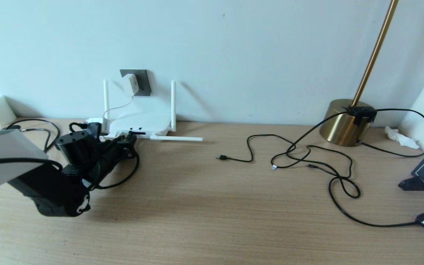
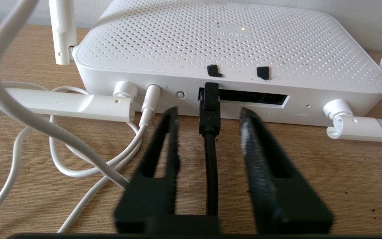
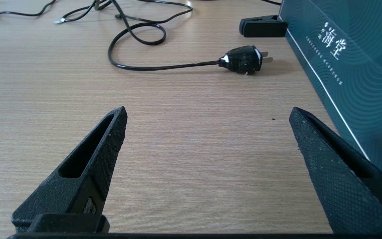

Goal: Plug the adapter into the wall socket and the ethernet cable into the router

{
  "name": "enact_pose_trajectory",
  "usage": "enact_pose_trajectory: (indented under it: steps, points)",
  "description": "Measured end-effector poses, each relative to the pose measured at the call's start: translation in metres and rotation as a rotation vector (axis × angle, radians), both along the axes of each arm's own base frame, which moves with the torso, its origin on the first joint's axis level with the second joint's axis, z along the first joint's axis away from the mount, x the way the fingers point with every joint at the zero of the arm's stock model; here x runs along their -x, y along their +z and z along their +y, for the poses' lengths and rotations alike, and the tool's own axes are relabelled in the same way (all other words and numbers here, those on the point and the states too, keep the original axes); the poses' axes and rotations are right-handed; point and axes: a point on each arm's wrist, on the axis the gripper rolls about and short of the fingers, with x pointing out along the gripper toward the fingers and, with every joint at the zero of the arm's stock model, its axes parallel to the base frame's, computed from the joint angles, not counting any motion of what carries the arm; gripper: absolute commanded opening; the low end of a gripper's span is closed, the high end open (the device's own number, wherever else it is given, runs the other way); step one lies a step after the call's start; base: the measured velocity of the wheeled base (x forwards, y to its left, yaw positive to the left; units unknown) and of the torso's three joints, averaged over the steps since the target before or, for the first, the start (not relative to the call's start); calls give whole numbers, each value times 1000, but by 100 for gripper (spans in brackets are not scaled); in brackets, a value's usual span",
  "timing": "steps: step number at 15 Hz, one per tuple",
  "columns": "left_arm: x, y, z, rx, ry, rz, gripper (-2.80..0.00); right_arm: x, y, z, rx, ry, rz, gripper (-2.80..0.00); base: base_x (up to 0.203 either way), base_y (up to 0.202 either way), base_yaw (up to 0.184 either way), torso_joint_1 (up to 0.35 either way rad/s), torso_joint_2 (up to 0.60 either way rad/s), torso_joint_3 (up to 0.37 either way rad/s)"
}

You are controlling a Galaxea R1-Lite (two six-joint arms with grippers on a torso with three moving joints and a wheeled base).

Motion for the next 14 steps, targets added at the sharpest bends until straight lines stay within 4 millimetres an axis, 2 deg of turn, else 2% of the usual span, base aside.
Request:
enact_pose_trajectory:
  steps: [13, 14]
  points:
    - [35, 12, 1, 2, -7, -8, 0, 0, 0, 0, 0, 0, 0, 0, 0, 0, 0, 0, 0, 0]
    - [42, 17, -1, 2, -13, -19, -280, 0, 0, 0, 0, 0, 0, 0, 0, 0, 0, 0, 0, 0]
